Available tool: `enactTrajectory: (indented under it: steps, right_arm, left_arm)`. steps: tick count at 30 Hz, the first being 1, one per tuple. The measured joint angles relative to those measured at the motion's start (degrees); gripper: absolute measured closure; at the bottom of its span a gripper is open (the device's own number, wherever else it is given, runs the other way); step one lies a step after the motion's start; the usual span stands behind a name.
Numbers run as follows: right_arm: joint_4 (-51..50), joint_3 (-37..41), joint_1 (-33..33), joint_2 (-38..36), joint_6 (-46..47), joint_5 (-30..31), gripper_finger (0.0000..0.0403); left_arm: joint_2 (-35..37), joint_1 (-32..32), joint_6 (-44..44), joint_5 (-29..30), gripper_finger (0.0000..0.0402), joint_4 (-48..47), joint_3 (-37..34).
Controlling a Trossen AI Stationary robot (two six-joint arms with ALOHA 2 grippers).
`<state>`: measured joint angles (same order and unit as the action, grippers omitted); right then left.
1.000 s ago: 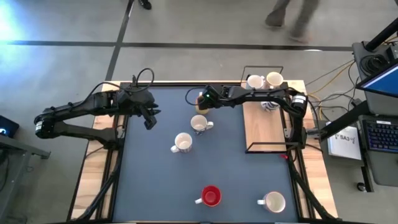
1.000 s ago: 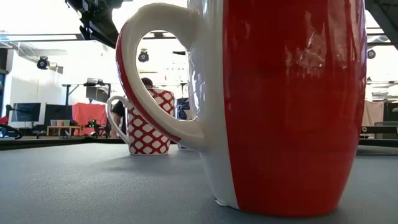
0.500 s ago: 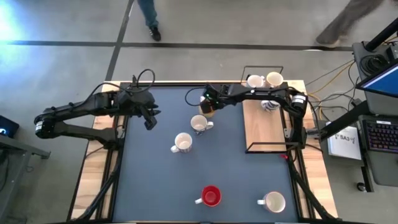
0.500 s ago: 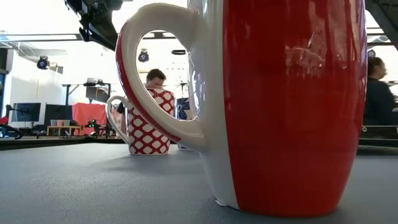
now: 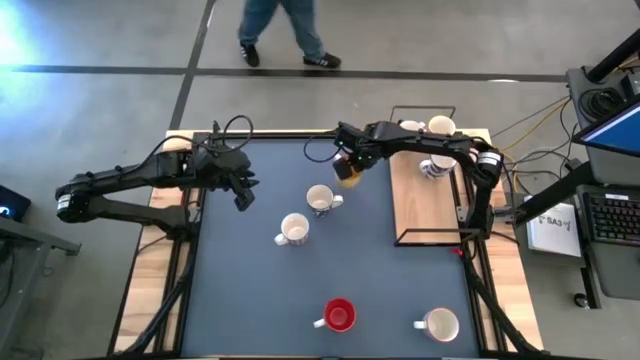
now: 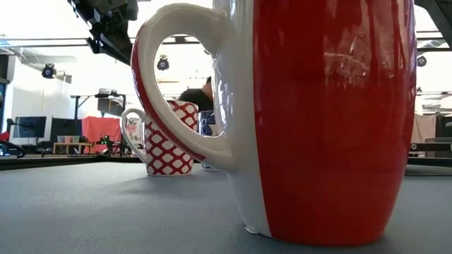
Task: Place coffee mugs
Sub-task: Put the yellow cup on the shelf aligned with the dark blue cup
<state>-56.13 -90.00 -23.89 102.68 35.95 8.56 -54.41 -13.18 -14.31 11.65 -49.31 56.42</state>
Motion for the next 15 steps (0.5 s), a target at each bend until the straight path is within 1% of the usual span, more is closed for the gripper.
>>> enactTrajectory:
  steps: [6,12,15]
  right_arm:
    - [-2.8,0.2,-0.1,-3.5,-2.8,0.2,0.0389]
    - [-9.5,0.3,-0.1,-6.9,-5.6,0.3,0.0390]
    - [-10.6,0.9,-0.1,-9.0,-6.1,0.5,0.0390]
  left_arm:
    - [0.1,0.0,0.0,0.0,0.0295,0.8,0.0]
    - [0.1,0.0,-0.3,0.0,0.0295,1.8,0.0]
    - [0.1,0.0,-0.3,0.0,0.0295,3.1,0.0]
